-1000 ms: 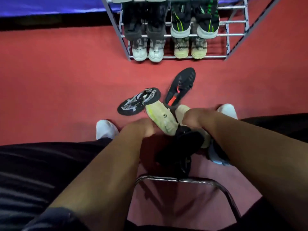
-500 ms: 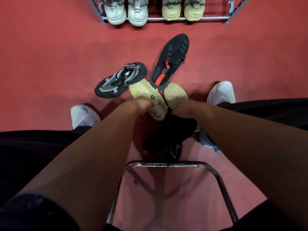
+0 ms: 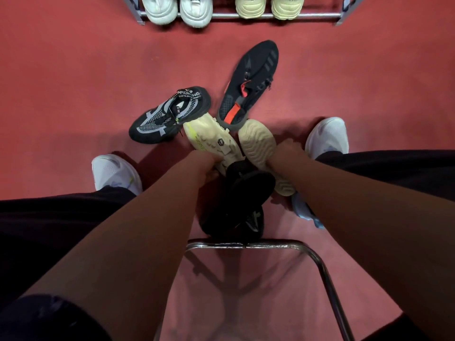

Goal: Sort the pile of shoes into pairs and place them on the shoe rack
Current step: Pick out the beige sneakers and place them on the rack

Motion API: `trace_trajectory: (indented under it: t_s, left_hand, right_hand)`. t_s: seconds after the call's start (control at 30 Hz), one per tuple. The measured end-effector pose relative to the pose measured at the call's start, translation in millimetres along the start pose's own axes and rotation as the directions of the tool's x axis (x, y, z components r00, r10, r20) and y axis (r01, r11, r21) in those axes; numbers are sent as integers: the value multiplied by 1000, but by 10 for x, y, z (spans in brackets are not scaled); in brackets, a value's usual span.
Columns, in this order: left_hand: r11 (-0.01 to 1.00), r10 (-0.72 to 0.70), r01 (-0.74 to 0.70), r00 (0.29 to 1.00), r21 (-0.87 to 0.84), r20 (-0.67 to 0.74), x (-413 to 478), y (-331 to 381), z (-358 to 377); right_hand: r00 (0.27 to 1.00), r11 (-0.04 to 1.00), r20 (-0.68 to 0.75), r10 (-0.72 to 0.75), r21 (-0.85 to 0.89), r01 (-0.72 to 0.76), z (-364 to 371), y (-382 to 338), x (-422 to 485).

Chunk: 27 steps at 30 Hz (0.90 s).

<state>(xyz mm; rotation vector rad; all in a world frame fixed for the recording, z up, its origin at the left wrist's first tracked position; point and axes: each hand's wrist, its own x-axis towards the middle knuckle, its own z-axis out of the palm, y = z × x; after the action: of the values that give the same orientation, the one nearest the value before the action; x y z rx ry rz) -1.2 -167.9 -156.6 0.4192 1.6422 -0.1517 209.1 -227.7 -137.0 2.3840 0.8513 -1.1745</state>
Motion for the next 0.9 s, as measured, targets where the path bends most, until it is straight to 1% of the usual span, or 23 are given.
trace_trajectory:
  t_s: [0.07,0.1,0.17,0.23,0.3,0.4,0.47,0.53,0.57,0.67,0.8,0.87,0.9]
  left_hand:
    - [1000,-3,2,1000,-12,-26,85,-5,12]
    - [999,-8,7,1000,-34,-26,96,-7,25]
    - [998,-8,6,999,-67,-32,109,-15,57]
    - [999,-33,31,998,-42,-48,124,-16,69]
    - [998,-55,51,994,-47,-98,117,-33,60]
    - [993,-39,22,989,-116,-145,134,-98,44]
    - [980,-36,14,994,-196,-107,90,-125,55]
    - [973,-31,17,998,-230,-59,76,-116,49]
    - [972,-27,16,999,-233,-40,63,-91,32]
    - [969,-18,19,1000,-247,8,36,-28,-16]
    - [986,-35,42,998,-162,45,-25,2,-59]
    - [988,-27,36,998,-147,64,-72,17,-27]
    - [991,-14,21,999,-132,52,-90,23,-7]
  right_hand:
    - [991,990,125,-41,-128,57,24,34,24]
    - [986,987,156,-53,-139,75,8,35,16]
    - [983,989,164,-83,-106,101,-12,70,49]
    - [974,991,203,-99,-67,115,-37,89,44]
    - [956,990,257,-139,-2,144,-25,92,35]
    - [939,975,270,-214,118,189,-46,54,9]
    - [925,966,278,-260,92,243,-97,40,4]
    - [920,951,245,-305,26,308,-182,37,-46]
    - [922,942,199,-332,7,337,-223,39,-65]
    - [911,916,106,-399,-9,402,-355,36,-193]
    - [881,879,95,-464,-73,471,-497,1,-337]
    - [866,859,68,-495,-111,500,-568,-21,-398]
    - [861,852,52,-506,-124,508,-598,-39,-436]
